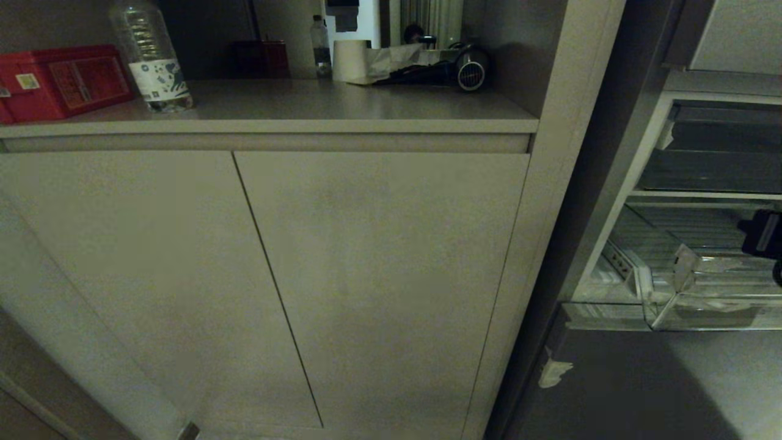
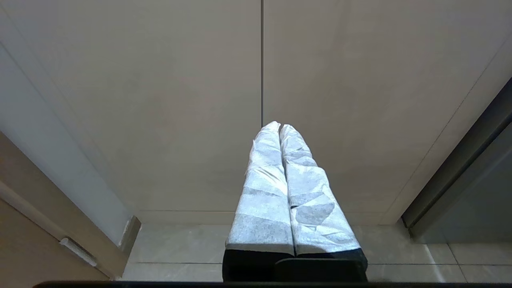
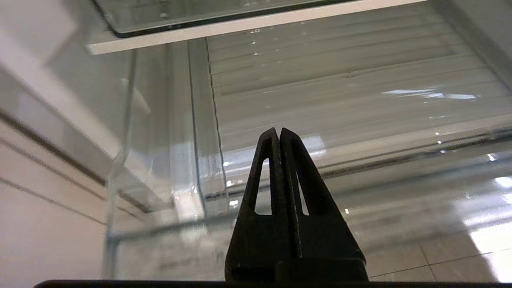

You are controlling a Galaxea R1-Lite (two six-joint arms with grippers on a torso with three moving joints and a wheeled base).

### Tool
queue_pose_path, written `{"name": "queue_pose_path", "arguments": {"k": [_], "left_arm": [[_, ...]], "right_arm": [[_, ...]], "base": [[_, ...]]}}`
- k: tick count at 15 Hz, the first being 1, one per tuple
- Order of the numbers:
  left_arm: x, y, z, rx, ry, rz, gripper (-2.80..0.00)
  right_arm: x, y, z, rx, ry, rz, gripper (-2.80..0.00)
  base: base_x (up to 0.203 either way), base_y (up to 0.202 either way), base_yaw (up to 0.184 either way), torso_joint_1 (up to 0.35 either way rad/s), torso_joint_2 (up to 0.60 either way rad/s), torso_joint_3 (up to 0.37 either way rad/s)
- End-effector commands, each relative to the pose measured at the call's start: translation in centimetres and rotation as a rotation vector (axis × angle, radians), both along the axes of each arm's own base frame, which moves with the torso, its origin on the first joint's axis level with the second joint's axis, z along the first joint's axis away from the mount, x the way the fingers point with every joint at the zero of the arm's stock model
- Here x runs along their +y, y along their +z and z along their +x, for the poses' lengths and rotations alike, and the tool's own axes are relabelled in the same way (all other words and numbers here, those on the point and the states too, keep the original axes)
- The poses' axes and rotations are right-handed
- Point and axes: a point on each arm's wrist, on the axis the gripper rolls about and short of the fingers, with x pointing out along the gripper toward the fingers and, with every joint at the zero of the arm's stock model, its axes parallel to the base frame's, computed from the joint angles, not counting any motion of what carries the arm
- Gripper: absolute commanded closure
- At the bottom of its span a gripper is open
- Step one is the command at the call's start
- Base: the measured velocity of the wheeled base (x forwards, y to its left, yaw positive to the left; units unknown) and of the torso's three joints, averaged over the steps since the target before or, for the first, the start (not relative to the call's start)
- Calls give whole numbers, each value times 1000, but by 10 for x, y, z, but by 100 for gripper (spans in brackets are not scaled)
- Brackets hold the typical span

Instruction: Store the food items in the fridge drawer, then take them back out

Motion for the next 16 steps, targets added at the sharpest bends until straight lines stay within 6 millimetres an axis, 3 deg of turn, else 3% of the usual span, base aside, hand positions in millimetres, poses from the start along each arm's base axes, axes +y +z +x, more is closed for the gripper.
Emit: {"name": "queue_pose_path", "arguments": {"k": [1, 5, 8, 16], "left_arm": [[0, 0, 0, 1, 0, 0, 0], [0, 0, 0, 1, 0, 0, 0], [0, 0, 0, 1, 0, 0, 0], [0, 0, 0, 1, 0, 0, 0]], "right_arm": [[-5, -10, 18, 21, 4, 8, 0], [-8, -8, 30, 6, 2, -3, 0], [-9, -3, 33, 99, -2, 21, 0], [-14, 5, 20, 265, -47, 60, 0]], "base": [[0, 0, 0, 0, 0, 0], [0, 0, 0, 0, 0, 0], [0, 0, 0, 0, 0, 0], [0, 0, 0, 0, 0, 0]]}}
